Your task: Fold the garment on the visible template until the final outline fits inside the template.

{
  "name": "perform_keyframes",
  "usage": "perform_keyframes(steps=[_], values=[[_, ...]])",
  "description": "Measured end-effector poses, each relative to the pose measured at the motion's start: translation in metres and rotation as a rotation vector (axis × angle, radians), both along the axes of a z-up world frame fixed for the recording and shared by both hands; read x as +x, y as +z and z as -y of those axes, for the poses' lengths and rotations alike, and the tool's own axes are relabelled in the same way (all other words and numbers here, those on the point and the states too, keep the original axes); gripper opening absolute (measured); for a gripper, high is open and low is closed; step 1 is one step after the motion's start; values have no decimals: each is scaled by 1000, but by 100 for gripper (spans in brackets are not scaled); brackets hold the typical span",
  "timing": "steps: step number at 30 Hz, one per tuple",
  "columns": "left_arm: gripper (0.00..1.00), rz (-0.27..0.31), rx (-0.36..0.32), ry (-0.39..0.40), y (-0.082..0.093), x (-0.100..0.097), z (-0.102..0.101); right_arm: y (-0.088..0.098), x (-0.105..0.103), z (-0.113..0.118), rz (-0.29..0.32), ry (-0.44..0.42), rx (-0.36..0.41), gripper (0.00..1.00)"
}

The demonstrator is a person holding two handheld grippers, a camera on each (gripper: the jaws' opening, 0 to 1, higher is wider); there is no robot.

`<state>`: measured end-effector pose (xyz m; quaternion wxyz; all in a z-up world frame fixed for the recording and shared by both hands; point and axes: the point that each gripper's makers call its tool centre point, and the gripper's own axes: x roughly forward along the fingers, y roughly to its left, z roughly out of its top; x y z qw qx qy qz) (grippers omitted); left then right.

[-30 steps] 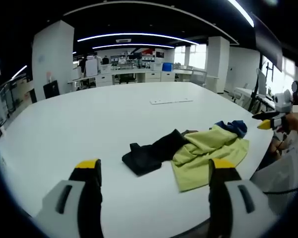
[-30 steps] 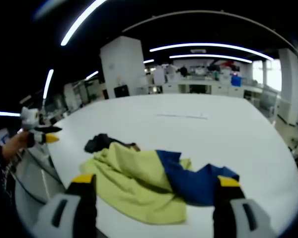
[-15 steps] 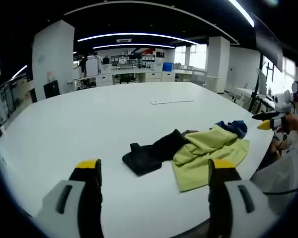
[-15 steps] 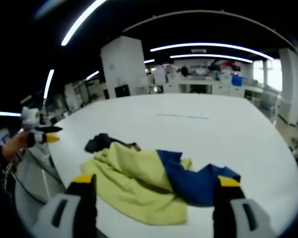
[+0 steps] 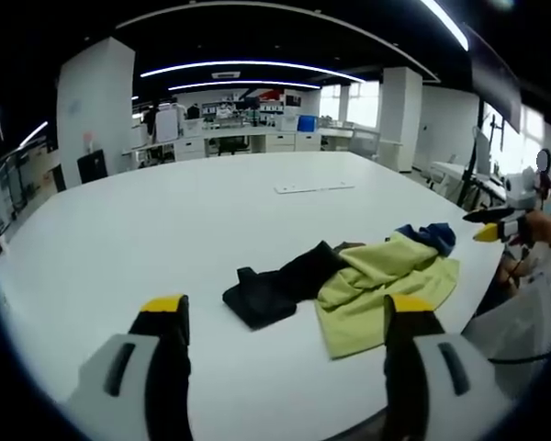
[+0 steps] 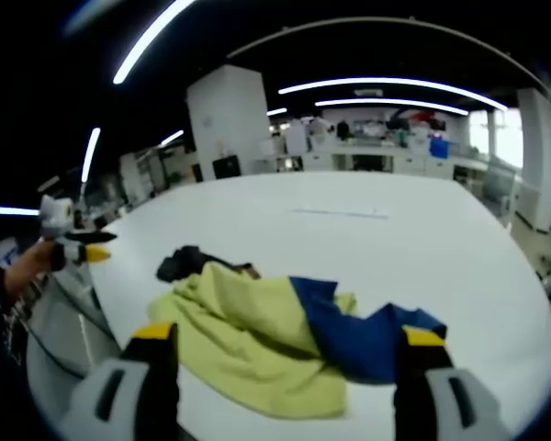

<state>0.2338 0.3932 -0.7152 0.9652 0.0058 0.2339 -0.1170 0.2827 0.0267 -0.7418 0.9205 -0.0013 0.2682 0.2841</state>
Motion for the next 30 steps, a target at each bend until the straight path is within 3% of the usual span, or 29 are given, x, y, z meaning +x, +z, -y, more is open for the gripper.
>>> perform_keyframes(steps=[12, 30], values=[[81, 4, -14, -35, 3, 13, 7, -2, 10, -1, -13, 22, -24, 96], [73, 12, -63, -98, 7, 55, 25, -9, 49, -17, -46, 68, -23, 85]])
